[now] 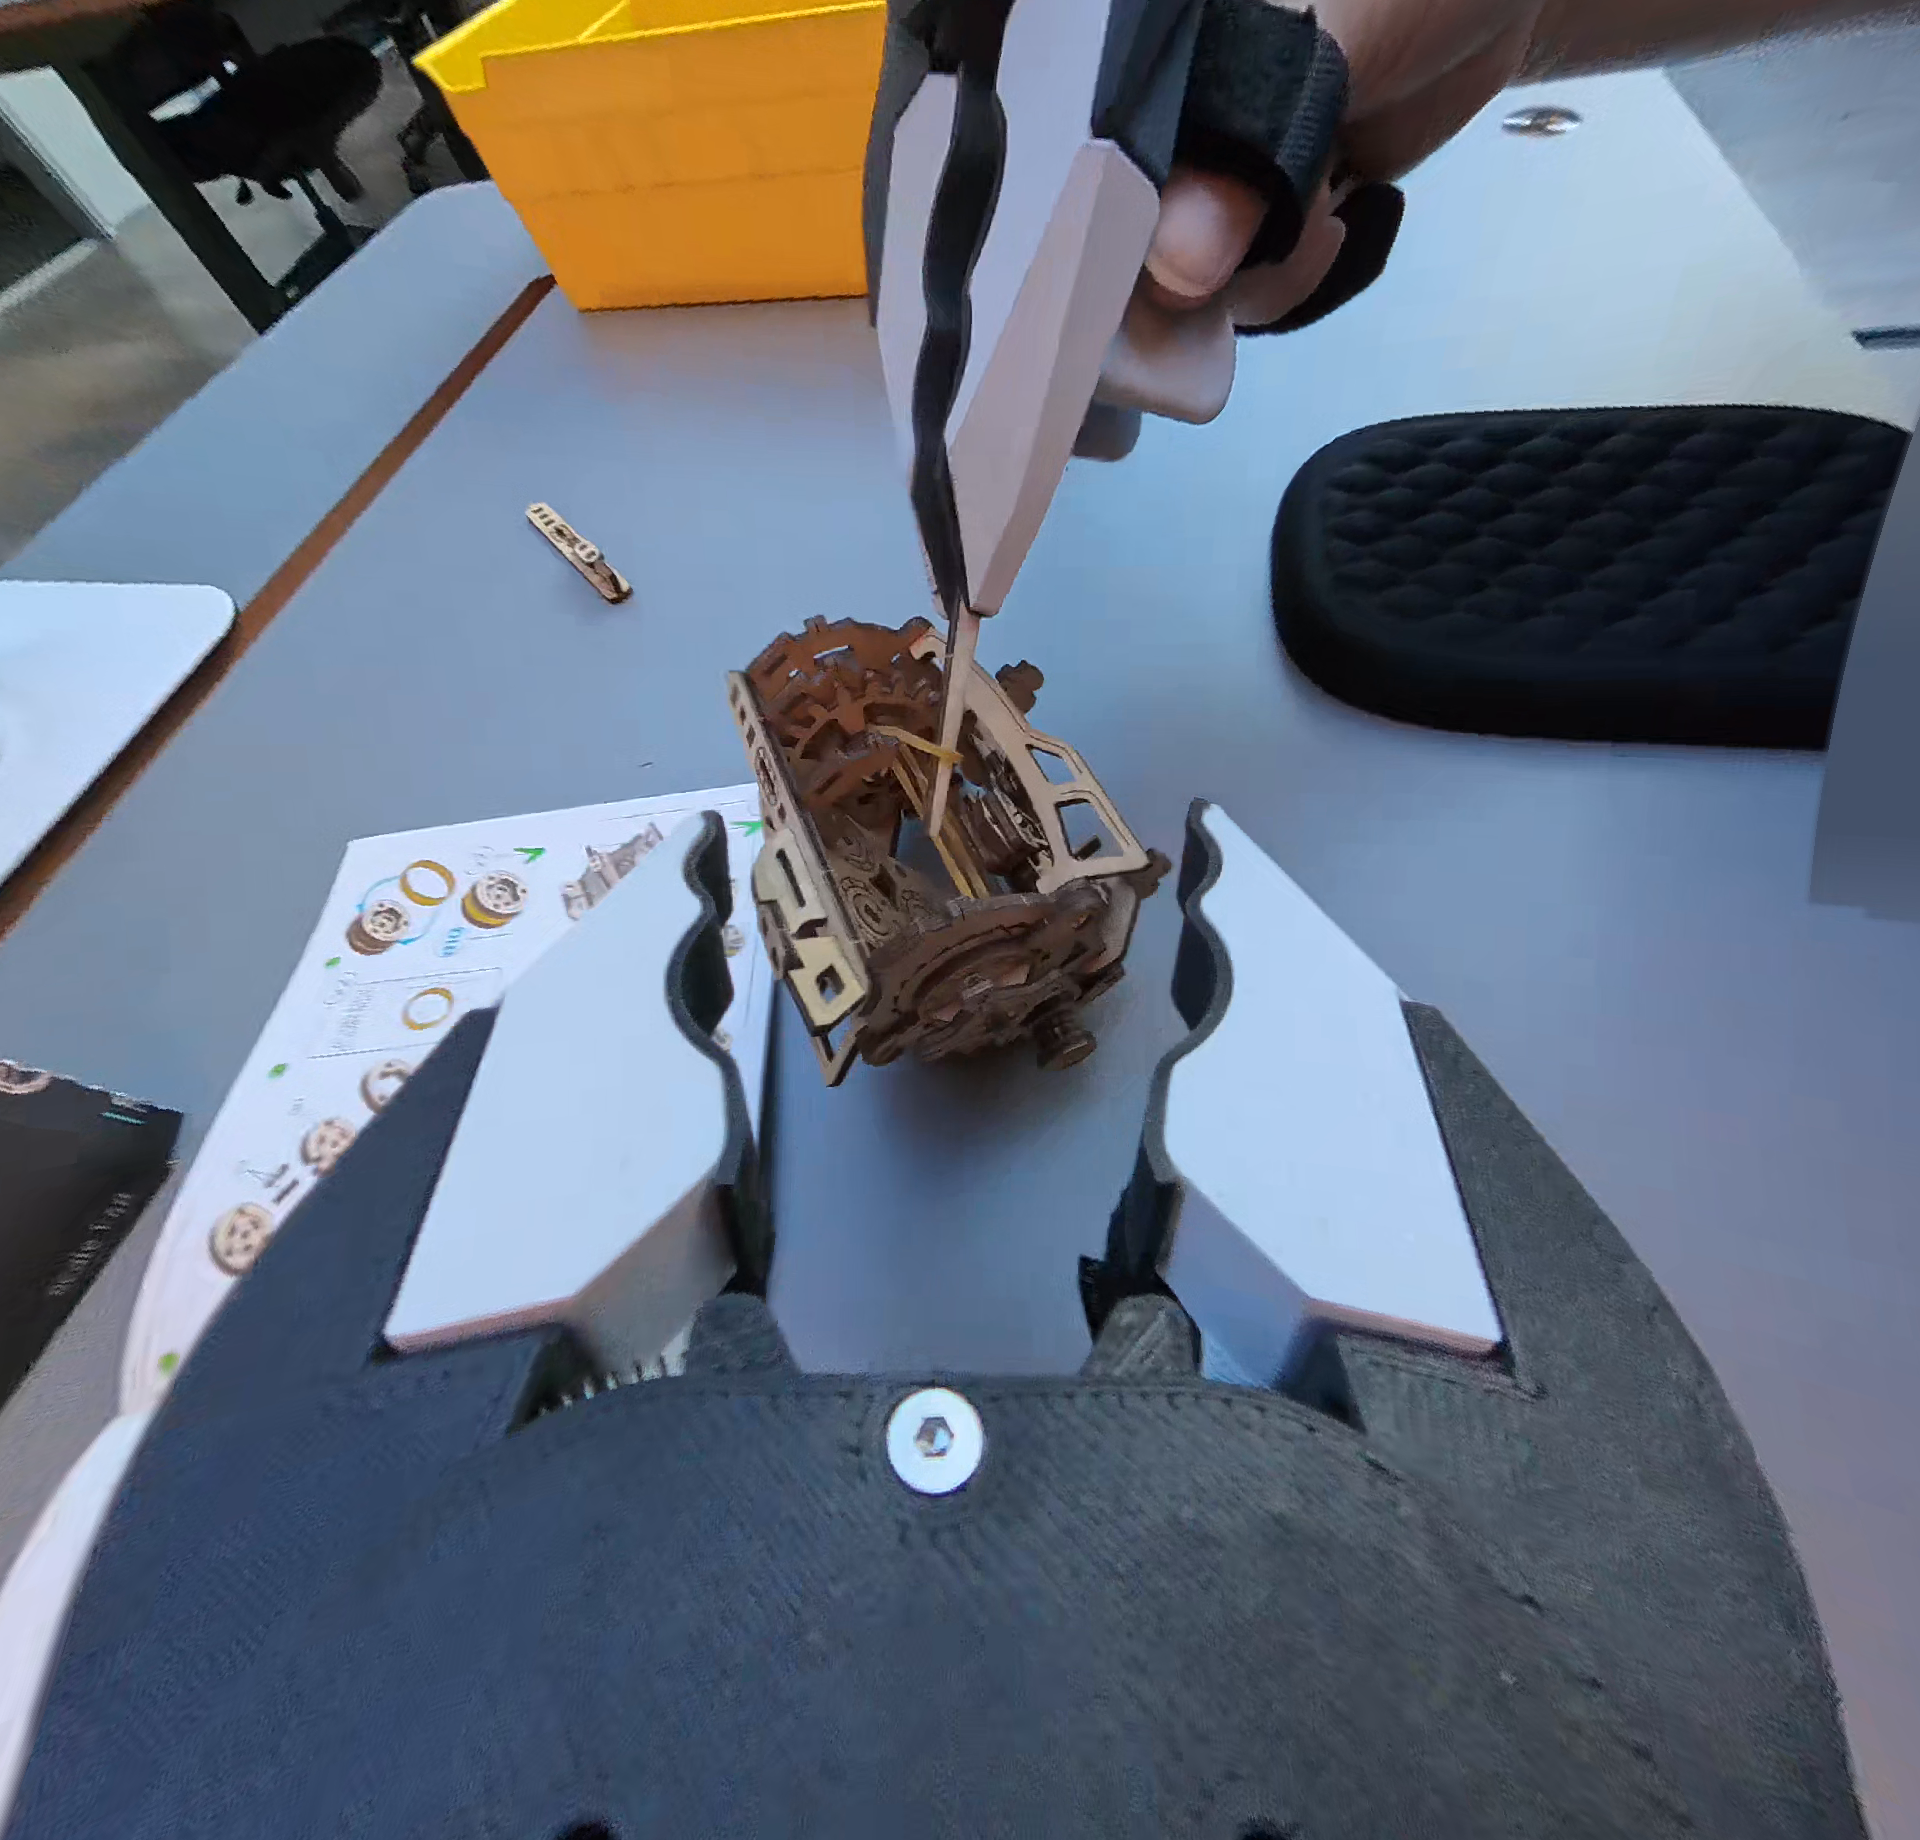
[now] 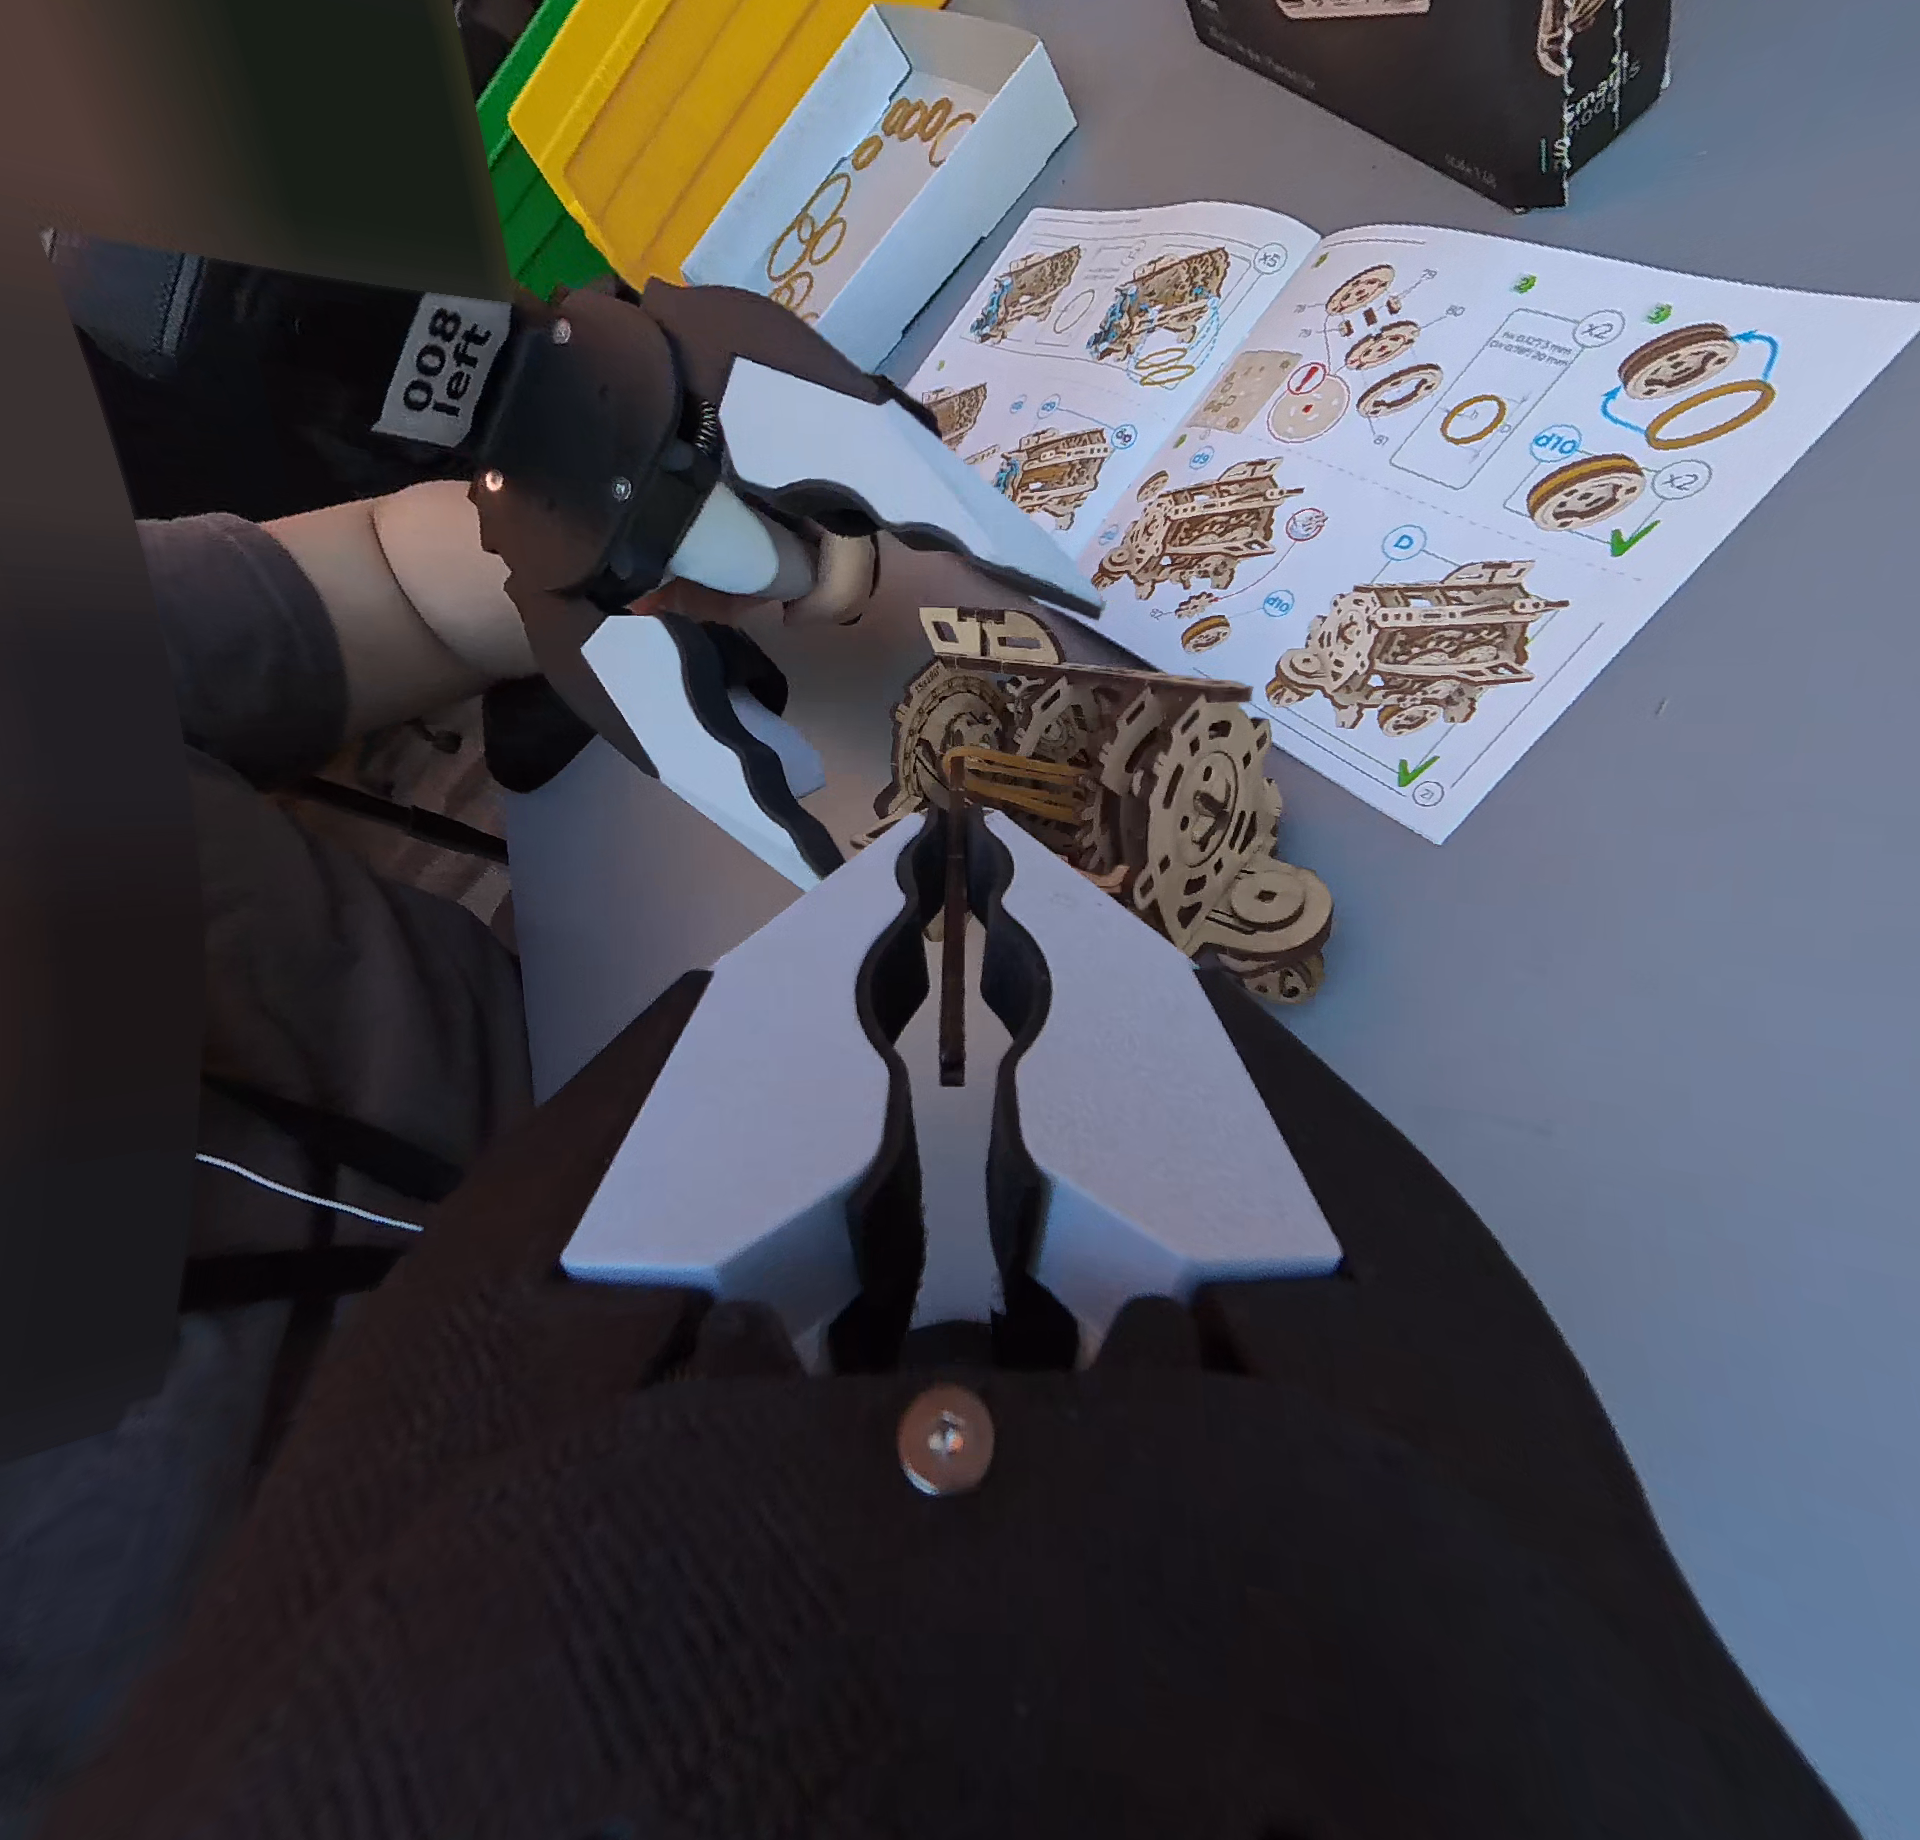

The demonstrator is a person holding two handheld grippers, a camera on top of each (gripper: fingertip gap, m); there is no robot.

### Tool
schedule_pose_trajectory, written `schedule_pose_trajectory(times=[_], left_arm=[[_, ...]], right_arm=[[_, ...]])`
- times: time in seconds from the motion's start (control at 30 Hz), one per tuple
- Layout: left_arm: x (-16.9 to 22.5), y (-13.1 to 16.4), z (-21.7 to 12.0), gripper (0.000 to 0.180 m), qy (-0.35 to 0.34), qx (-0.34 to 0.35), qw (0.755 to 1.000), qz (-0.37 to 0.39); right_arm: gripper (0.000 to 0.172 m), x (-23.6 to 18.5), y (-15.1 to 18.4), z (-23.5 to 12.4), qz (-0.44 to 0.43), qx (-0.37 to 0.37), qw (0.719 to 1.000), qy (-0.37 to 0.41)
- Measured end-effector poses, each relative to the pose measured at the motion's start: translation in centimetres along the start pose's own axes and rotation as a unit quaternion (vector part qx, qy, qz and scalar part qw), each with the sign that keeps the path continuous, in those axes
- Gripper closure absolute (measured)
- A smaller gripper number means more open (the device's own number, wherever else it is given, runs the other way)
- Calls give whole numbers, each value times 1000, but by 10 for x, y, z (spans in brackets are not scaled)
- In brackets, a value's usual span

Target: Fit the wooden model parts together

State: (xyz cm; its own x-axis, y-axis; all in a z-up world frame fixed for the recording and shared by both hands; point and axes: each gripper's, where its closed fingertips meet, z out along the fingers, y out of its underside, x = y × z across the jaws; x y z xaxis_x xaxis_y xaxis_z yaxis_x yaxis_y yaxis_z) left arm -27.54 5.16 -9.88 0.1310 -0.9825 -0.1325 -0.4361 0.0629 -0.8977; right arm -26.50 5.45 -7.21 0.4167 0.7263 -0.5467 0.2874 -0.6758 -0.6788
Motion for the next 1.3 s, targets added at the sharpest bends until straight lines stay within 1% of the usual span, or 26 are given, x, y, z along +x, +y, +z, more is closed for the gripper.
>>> schedule_pose_trajectory(times=[0.13,0.33,0.43,0.7,1.03,1.3], left_arm=[[-5,10,3,87,-38,-18,999,0],[-5,5,6,94,-72,-5,997,-27],[-9,5,4,103,-83,1,996,-43],[-11,8,5,103,-88,-4,995,-43],[-10,7,5,104,-90,-3,995,-35],[-10,8,5,104,-92,-5,995,-32]], right_arm=[[171,3,2,0,-24,-24,999,33],[172,5,3,0,-45,-45,996,57],[172,6,2,-2,-54,-51,995,66],[172,7,3,-3,-84,-79,989,91],[172,2,0,-11,-96,-90,985,114],[172,0,3,-8,-122,-118,976,140]])
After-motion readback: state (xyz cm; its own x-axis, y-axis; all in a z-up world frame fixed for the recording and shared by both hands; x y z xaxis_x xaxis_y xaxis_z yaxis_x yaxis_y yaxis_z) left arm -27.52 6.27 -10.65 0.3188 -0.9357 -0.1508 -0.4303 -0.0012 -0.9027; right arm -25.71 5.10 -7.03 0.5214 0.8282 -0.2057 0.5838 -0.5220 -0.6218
